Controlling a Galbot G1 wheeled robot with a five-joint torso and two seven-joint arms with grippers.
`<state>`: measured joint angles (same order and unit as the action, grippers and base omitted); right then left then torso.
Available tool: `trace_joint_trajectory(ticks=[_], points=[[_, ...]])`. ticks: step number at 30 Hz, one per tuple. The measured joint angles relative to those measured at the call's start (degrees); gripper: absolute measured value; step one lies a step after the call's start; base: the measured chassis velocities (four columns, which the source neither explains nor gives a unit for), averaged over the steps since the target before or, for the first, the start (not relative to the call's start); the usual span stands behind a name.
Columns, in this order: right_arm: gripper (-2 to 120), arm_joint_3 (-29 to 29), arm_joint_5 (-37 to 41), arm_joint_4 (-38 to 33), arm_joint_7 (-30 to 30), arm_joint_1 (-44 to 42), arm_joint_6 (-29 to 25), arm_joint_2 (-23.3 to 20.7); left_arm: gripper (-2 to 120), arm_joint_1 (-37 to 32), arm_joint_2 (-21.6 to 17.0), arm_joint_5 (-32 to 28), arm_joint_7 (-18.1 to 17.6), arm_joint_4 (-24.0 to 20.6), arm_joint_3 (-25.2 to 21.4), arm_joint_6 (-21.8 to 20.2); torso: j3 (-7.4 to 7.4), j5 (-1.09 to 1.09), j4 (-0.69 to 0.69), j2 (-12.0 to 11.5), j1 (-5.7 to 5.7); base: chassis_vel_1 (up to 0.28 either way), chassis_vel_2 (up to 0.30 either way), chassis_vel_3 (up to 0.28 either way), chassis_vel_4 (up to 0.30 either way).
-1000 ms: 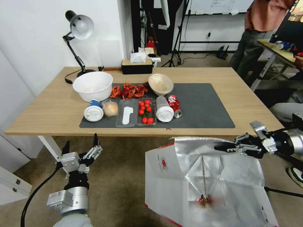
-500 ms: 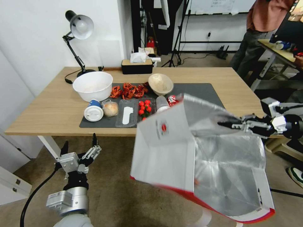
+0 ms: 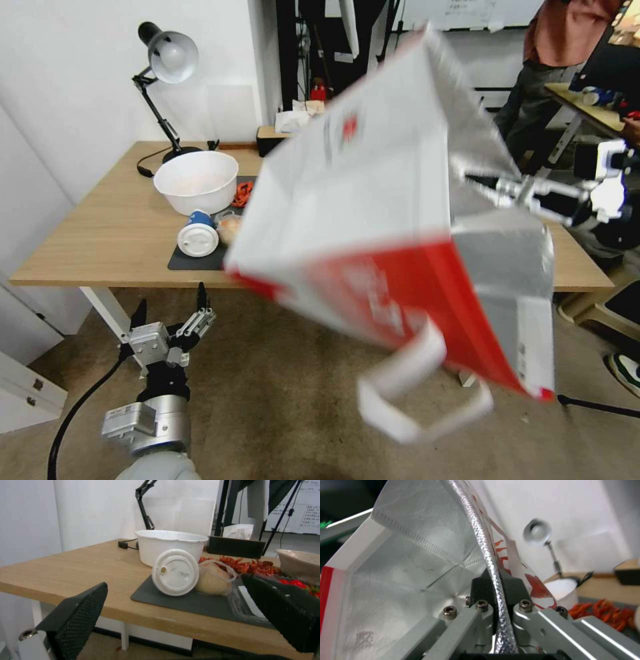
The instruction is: Pick up the food delivery bag from the floor and place it on the table.
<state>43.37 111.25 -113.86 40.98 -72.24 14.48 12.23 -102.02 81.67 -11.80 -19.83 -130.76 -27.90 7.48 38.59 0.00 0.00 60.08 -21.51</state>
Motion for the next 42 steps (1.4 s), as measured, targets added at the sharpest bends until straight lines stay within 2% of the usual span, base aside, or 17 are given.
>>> trace_joint_trajectory(ticks=[4, 8, 9, 11, 12, 14, 16, 18, 20, 21, 23, 25, 28, 29, 33, 35, 42], points=[[0, 0.0, 4.6, -2.6, -14.0, 2.3, -4.6, 1.2, 100, 0.4, -0.8, -0.2, -0.1, 0.6, 0.3, -0.1, 0.00, 0.00, 0.00, 0.0, 0.00, 0.000, 0.000, 0.000, 0.000], [0, -0.1, 5.5, -3.1, -17.4, 3.1, -5.5, 1.5, 100, 0.5, -0.9, -0.3, -0.2, 0.7, 0.3, -0.1, 0.00, 0.00, 0.00, 0.0, 0.00, 0.000, 0.000, 0.000, 0.000], [0, -0.2, 7.3, -4.0, -24.1, 5.2, -7.8, 2.1, 100, 0.7, -1.3, -0.4, -0.2, 0.8, 0.5, -0.2, 0.00, 0.00, 0.00, 0.0, 0.00, 0.000, 0.000, 0.000, 0.000], [0, -0.4, 8.7, -4.3, -30.6, 7.4, -10.3, 2.9, 100, 1.0, -1.7, -0.5, -0.2, 1.1, 0.7, -0.3, 0.00, -0.01, 0.00, 0.0, 0.00, 0.000, 0.000, 0.000, 0.000], [0, -0.4, 8.7, -4.3, -30.6, 7.4, -10.3, 2.9, 100, 1.0, -1.7, -0.5, -0.2, 1.1, 0.7, -0.3, 0.00, -0.01, 0.00, 0.0, 0.00, 0.000, 0.000, 0.000, 0.000], [0, -0.7, 9.3, -4.5, -36.7, 9.2, -12.2, 3.6, 100, 1.2, -2.0, -0.7, -0.2, 1.2, 0.7, -0.3, 0.00, 0.00, 0.00, 0.0, 0.00, 0.000, 0.000, 0.000, 0.000], [0, -0.8, 9.4, -4.5, -38.3, 9.5, -12.6, 3.8, 100, 1.2, -2.0, -0.7, -0.2, 1.2, 0.7, -0.3, 0.00, 0.00, 0.00, 0.0, 0.01, 0.000, 0.000, 0.000, 0.000], [0, -1.0, 8.9, -4.7, -46.5, 10.8, -15.0, 4.9, 100, 1.6, -2.5, -0.9, -0.2, 1.6, 1.0, -0.5, 0.00, 0.00, -0.01, 0.0, 0.00, 0.000, 0.000, 0.000, 0.000], [0, -1.4, 8.2, -4.5, -51.7, 11.4, -15.9, 5.7, 100, 1.6, -2.6, -0.9, -0.2, 1.6, 1.1, -0.6, 0.00, 0.01, 0.00, 0.0, 0.00, 0.000, 0.000, 0.000, 0.000], [0, -1.4, 8.2, -4.5, -51.7, 11.4, -15.9, 5.7, 100, 1.6, -2.6, -0.9, -0.2, 1.6, 1.1, -0.6, 0.00, 0.01, 0.00, 0.0, 0.00, 0.000, 0.000, 0.000, 0.000], [0, -1.6, 7.5, -3.9, -58.3, 12.0, -15.5, 6.3, 100, 1.5, -2.6, -0.8, -0.2, 1.7, 1.1, -0.6, 0.00, 0.01, 0.00, 0.0, 0.01, 0.000, 0.000, 0.000, 0.000], [0, -1.6, 7.5, -3.8, -59.8, 12.1, -15.1, 6.4, 100, 1.5, -2.6, -0.8, -0.2, 1.7, 1.1, -0.6, 0.00, 0.01, 0.00, 0.0, 0.01, 0.000, 0.000, 0.000, 0.000], [0, -1.7, 7.3, -3.3, -68.1, 12.4, -12.7, 7.3, 100, 1.4, -2.6, -0.5, -0.3, 1.7, 1.2, -0.6, 0.00, 0.01, 0.00, 0.0, 0.01, 0.000, 0.000, 0.000, 0.000], [0, -1.7, 7.3, -3.3, -68.1, 12.4, -12.7, 7.3, 100, 1.4, -2.6, -0.5, -0.3, 1.7, 1.2, -0.6, 0.00, 0.01, 0.00, 0.0, 0.01, 0.000, 0.000, 0.000, 0.000], [0, -2.1, 7.5, -2.5, -75.6, 12.8, -8.9, 8.2, 100, 1.3, -2.5, -0.3, -0.3, 1.7, 1.3, -0.6, -0.01, 0.01, 0.00, 0.0, 0.01, 0.000, 0.000, 0.000, 0.000], [0, -2.3, 7.8, -2.0, -78.0, 13.1, -7.7, 8.5, 100, 1.3, -2.5, -0.3, -0.3, 1.7, 1.3, -0.6, -0.01, 0.01, 0.00, 0.0, 0.00, 0.000, 0.000, 0.000, 0.000], [0, -2.6, 8.5, -0.9, -80.5, 13.2, -4.2, 9.4, 100, 1.3, -2.6, 0.0, -0.3, 1.7, 1.3, -0.6, -0.01, 0.01, 0.00, 0.0, 0.01, 0.000, 0.000, 0.000, 0.000]])
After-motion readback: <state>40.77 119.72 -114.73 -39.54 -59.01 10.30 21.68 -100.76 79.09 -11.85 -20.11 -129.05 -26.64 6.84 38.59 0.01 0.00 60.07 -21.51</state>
